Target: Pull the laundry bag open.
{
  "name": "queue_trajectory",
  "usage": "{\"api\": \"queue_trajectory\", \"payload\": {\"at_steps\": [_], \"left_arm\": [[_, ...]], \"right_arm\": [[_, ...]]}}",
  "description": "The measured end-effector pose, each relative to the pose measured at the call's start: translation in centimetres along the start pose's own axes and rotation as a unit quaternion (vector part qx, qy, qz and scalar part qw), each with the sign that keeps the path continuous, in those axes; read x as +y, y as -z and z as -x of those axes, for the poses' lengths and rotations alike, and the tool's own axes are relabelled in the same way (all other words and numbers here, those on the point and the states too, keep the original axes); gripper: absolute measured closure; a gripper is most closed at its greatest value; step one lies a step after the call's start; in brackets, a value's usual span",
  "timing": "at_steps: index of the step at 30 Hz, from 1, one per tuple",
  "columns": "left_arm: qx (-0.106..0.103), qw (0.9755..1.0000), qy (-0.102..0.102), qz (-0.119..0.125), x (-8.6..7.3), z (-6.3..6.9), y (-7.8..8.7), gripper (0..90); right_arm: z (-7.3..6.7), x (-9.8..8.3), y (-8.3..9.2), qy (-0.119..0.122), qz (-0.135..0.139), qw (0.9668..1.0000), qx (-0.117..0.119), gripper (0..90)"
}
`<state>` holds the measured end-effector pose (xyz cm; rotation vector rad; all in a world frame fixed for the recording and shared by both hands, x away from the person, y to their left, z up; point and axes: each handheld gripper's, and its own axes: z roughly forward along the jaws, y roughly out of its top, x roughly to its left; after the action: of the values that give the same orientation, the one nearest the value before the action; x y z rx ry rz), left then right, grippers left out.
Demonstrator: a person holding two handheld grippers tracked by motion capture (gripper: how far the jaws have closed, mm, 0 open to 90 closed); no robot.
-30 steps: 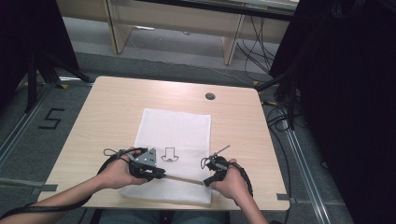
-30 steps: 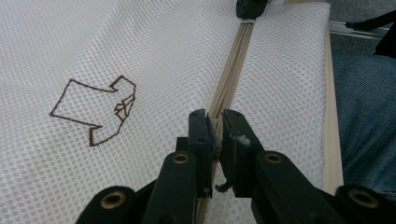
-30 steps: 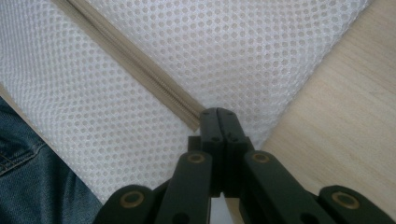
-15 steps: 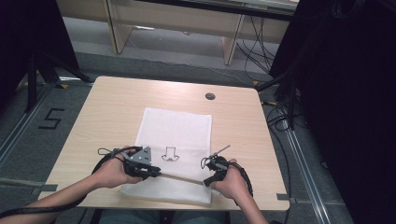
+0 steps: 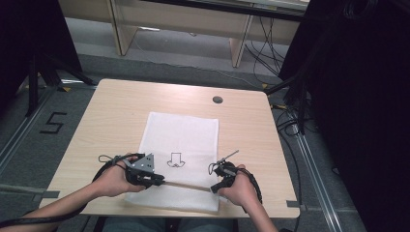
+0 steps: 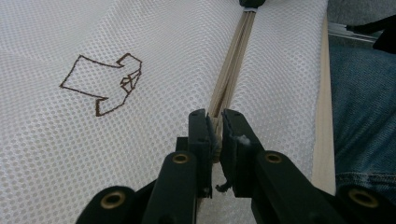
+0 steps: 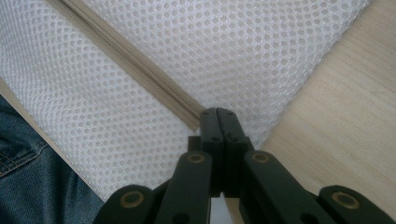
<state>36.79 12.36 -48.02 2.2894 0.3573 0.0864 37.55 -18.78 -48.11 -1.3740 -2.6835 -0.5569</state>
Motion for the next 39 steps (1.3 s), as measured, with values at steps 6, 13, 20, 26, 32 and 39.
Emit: {"api": "queue_trajectory", "payload": {"at_steps": [6,13,20,26,32,39], "left_arm": [[0.0,1.0,-0.004,-0.006,-0.2,0.1,0.0,82.2],[0.002,1.0,-0.002,-0.007,-0.6,0.0,0.3,82.1],[0.008,0.9999,-0.004,-0.013,-0.9,-0.2,0.8,82.2],[0.006,1.0,0.004,-0.005,-1.0,-0.2,0.9,82.2],[0.007,1.0,0.001,-0.005,-1.0,-0.1,1.0,82.2],[0.01,0.9999,0.006,-0.003,-1.2,-0.4,1.6,82.2]], "right_arm": [[0.0,0.0,0.0,0.002,0.001,1.0,0.0,90.0],[0.1,0.0,0.0,0.009,0.001,1.0,-0.002,90.0],[0.0,0.0,0.0,0.01,-0.001,0.9999,-0.003,90.0],[0.0,0.0,0.0,0.009,-0.001,1.0,-0.003,90.0],[-0.1,0.0,0.1,0.005,-0.004,1.0,-0.004,90.0],[-0.1,0.1,0.0,0.012,-0.002,0.9999,-0.006,90.0]]}}
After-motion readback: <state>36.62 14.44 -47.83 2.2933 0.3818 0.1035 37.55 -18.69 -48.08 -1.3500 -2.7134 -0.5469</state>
